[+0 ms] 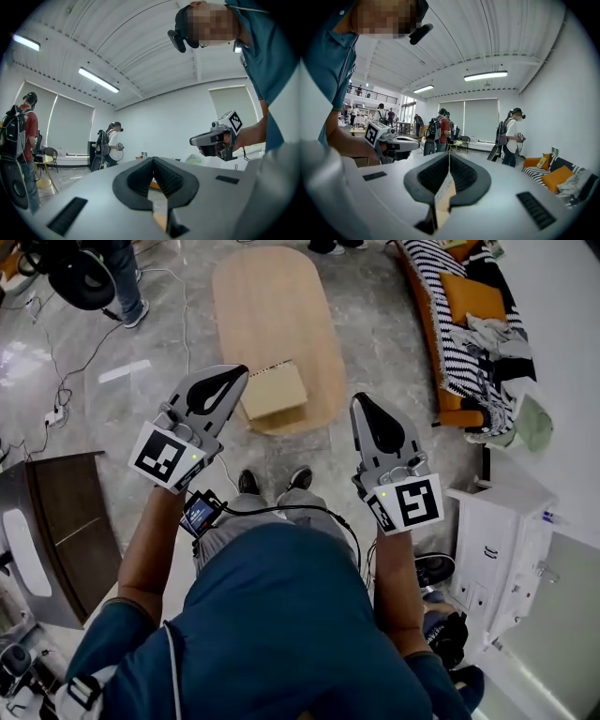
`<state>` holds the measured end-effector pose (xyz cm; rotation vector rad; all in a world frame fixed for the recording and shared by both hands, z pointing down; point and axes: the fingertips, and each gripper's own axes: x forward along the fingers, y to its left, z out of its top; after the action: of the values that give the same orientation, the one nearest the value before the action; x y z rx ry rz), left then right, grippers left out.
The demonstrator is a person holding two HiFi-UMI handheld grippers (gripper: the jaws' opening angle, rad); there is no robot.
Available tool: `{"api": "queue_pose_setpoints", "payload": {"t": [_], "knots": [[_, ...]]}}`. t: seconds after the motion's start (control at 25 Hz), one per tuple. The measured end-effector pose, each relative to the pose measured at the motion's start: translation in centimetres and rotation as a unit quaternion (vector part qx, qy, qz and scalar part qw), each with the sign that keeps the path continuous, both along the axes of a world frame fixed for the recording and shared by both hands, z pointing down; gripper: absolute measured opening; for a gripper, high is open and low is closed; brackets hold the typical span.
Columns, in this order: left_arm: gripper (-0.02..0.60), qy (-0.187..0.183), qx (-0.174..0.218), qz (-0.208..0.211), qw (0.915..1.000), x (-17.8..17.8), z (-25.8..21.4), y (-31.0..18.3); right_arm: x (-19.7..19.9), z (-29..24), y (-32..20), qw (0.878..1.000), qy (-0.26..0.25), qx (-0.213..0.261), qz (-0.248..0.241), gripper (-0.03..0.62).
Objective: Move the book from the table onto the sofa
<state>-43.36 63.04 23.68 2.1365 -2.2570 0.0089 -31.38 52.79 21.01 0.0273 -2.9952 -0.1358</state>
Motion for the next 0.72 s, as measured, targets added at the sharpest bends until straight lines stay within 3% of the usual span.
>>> {"api": "queue_pose_setpoints", "payload": {"t": [0.32, 0.56, 0.72], "knots": [[0.005, -0.012, -0.027, -0.056, 0.9980, -2.5, 1.7, -4.3, -3.2, 2.3, -5.5, 0.998, -0.004, -0.032, -0.054, 0.015], [0.005, 0.009, -0.071, -0.112, 0.9911, -4.5, 4.5, -7.2, -6.0, 4.1, -10.0, 0.993, -0.006, -0.062, -0.101, 0.015], [0.005, 0.044, -0.090, -0.138, 0.9853, -5.2, 8.2, -8.4, -7.3, 6.6, -11.6, 0.987, 0.010, -0.084, -0.135, 0.015]]}}
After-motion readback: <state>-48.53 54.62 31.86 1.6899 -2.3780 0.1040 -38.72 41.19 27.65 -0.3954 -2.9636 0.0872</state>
